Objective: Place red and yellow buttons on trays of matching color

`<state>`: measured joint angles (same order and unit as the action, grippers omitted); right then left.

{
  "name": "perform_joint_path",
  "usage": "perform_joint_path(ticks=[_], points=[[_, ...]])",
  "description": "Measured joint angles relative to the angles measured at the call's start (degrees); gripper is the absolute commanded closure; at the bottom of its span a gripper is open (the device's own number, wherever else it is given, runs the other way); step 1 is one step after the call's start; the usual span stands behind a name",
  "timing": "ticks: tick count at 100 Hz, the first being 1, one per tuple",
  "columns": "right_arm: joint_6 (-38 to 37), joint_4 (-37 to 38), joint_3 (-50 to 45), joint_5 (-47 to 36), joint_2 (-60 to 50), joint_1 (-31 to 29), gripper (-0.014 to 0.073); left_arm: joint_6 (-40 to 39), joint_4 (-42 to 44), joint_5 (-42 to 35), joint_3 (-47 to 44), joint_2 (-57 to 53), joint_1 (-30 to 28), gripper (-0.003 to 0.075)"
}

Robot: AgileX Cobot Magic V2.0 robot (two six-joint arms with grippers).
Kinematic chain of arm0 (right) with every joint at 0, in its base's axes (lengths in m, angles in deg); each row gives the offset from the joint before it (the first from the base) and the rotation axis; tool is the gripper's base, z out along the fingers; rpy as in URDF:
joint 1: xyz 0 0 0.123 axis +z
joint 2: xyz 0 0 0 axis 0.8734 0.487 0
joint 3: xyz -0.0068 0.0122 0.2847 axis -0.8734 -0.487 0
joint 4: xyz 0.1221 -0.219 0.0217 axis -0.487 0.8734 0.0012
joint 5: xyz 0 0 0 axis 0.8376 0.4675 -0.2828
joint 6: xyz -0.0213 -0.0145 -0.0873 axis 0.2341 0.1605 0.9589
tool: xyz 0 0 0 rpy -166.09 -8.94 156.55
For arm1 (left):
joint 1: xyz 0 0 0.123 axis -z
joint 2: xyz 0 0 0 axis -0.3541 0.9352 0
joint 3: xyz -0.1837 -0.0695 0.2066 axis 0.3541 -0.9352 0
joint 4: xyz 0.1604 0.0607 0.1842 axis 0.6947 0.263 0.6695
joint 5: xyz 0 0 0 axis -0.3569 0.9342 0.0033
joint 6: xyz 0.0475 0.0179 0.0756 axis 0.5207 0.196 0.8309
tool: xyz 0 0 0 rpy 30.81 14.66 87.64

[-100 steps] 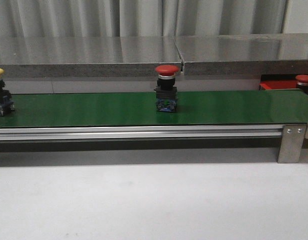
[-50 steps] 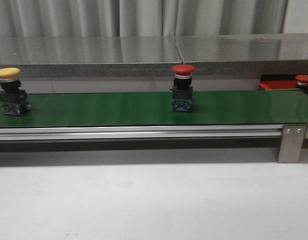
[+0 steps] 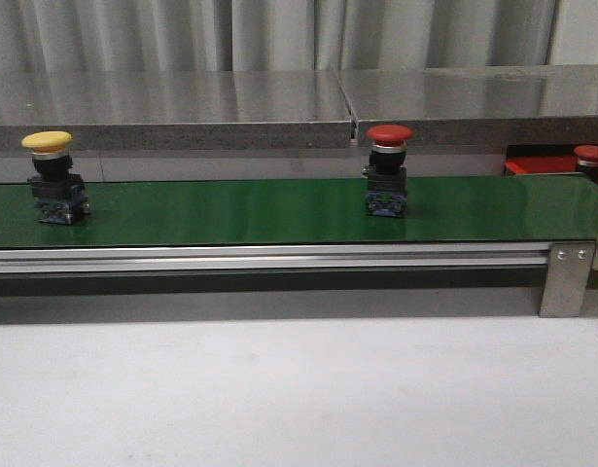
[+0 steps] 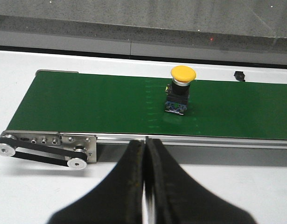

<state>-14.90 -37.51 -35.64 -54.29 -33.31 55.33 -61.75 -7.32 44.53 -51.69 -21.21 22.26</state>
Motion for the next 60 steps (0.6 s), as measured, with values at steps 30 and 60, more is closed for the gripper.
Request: perform_joint_path(ticks=[30,60], points=[[1.80,-0.13,5.47,-2.99,15.52,5.86,-0.0040,0.00,0.00,0.00,0.00,0.00,0.00,0.0739],[2.14,-0.26,15.51,-5.52,31.99,12.09,-0.0040,0.00,0.00,0.00,0.00,0.00,0.00,0.0739]])
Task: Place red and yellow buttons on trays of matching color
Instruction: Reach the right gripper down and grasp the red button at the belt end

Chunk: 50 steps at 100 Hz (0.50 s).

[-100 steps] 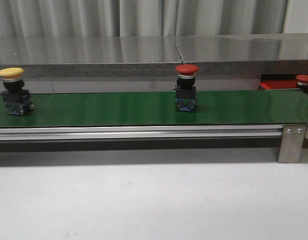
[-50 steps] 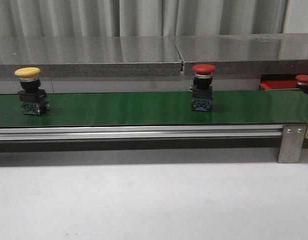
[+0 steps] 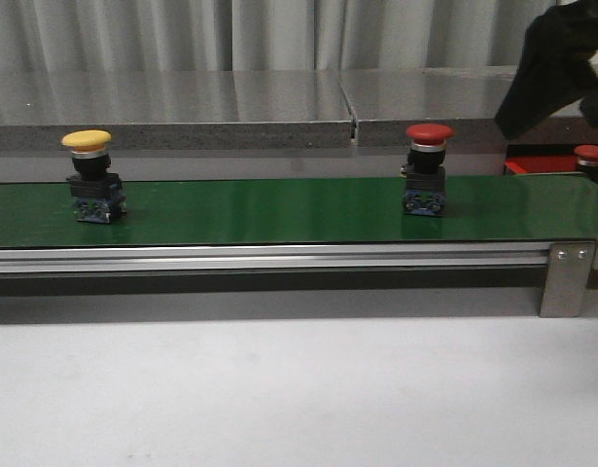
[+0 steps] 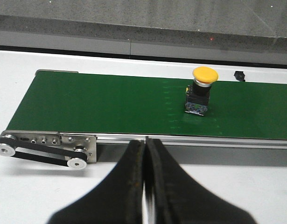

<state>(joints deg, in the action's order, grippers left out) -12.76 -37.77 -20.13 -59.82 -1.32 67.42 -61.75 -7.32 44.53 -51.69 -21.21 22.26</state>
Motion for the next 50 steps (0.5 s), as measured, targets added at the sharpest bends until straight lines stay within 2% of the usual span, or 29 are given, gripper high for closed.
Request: perform_joint_path(ticks=[24,50], points=[[0.33,0.00,7.20,-0.21,10.44,2.81,-0.0040,0.00,0.00,0.00,0.00,0.00,0.00,0.0739],[1.45,0.00,13.33,-1.16,18.38,2.81,-0.0032,0.00,0.00,0.00,0.00,0.00,0.00,0.0739]])
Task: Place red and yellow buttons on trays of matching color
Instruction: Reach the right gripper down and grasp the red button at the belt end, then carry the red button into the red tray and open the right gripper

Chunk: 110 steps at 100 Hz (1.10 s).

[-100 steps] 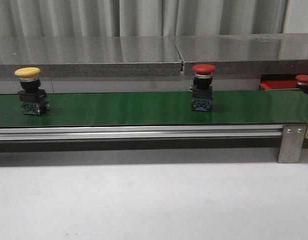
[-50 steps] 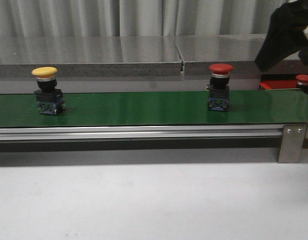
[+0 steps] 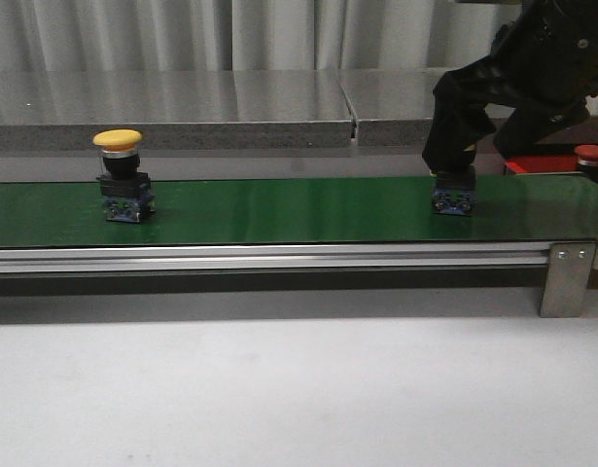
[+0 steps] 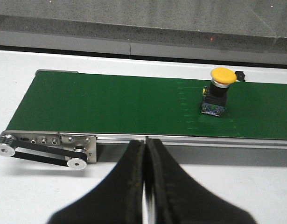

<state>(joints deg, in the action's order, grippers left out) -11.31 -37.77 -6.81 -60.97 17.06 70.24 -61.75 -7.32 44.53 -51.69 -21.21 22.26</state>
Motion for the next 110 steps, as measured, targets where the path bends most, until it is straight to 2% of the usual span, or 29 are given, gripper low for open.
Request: perform_joint_path(ticks=[9,24,31,36,50,64,110], points=[[0.31,0.00,0.70,0.01,1.26,0.00,0.0067,0.00,0.00,0.00,0.00,0.00,0.00,0.0739],[0.44,0.00,1.18,-0.14,1.53,0.00,0.0417,0.00,0.00,0.00,0.00,0.00,0.00,0.0739],[0.53,0.00,1.52,0.15,1.53,0.00,0.0538,0.00,0.00,0.00,0.00,0.00,0.00,0.0739],[0.53,0.00,1.91,0.65,1.53,0.00,0.0578,0.00,0.00,0.00,0.00,0.00,0.00,0.0739],[0.53,0.00,4.42,3.52,1.53,-0.60,0.0576,0.00,0.00,0.00,0.00,0.00,0.00,0.0739],[0.53,0.00,9.58,7.11,1.53,-4.37,0.0576,0.00,0.00,0.00,0.00,0.00,0.00,0.0739],[0.53,0.00,23.60,8.51,5.59,-25.45,0.0576,0.00,0.00,0.00,0.00,0.00,0.00,0.0739]])
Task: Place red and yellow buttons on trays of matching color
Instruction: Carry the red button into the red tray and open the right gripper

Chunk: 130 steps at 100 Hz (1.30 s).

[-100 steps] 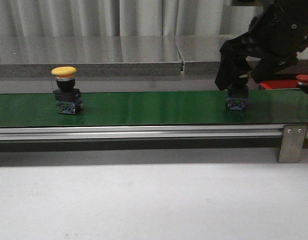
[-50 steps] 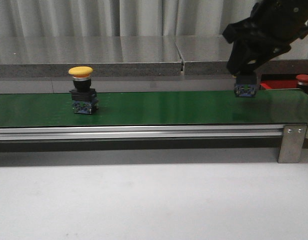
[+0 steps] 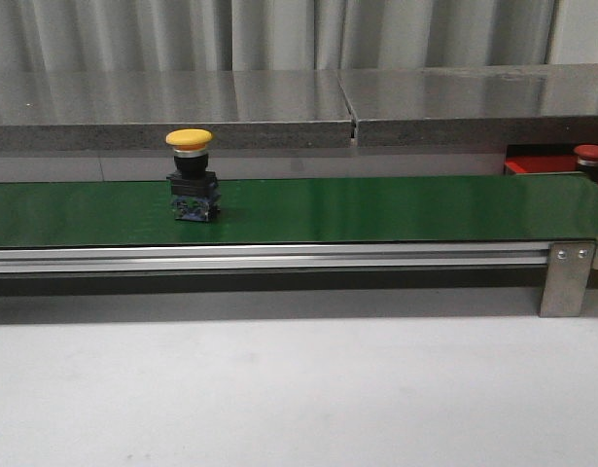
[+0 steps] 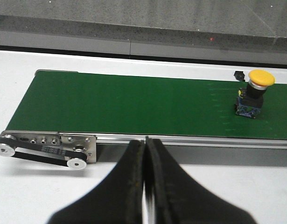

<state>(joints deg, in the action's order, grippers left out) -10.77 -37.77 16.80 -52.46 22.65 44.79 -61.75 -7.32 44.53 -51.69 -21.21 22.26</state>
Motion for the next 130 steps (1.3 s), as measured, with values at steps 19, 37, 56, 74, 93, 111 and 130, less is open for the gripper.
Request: perform_joint_path(ticks=[19,37,56,74,93,111,130], points=[[0.00,0.00,4.32,-1.74,6.78,-3.51,0.0576,0.00,0.00,0.00,0.00,0.00,0.00,0.0739],[0.00,0.00,8.39,-2.51,13.17,-4.00,0.0576,0.00,0.00,0.00,0.00,0.00,0.00,0.0739],[0.00,0.00,12.54,-2.60,19.50,-4.00,0.0576,0.00,0.00,0.00,0.00,0.00,0.00,0.0739],[0.00,0.00,15.09,-3.46,23.26,-4.00,0.0576,0.00,0.00,0.00,0.00,0.00,0.00,0.0739],[0.00,0.00,17.58,-4.78,26.40,-4.00,0.0576,0.00,0.00,0.00,0.00,0.00,0.00,0.0739],[0.00,0.00,18.50,-5.89,28.35,-4.00,0.0576,0.00,0.00,0.00,0.00,0.00,0.00,0.0739],[0.00,0.00,18.59,-6.41,30.46,-4.00,0.0576,0.00,0.00,0.00,0.00,0.00,0.00,0.0739]])
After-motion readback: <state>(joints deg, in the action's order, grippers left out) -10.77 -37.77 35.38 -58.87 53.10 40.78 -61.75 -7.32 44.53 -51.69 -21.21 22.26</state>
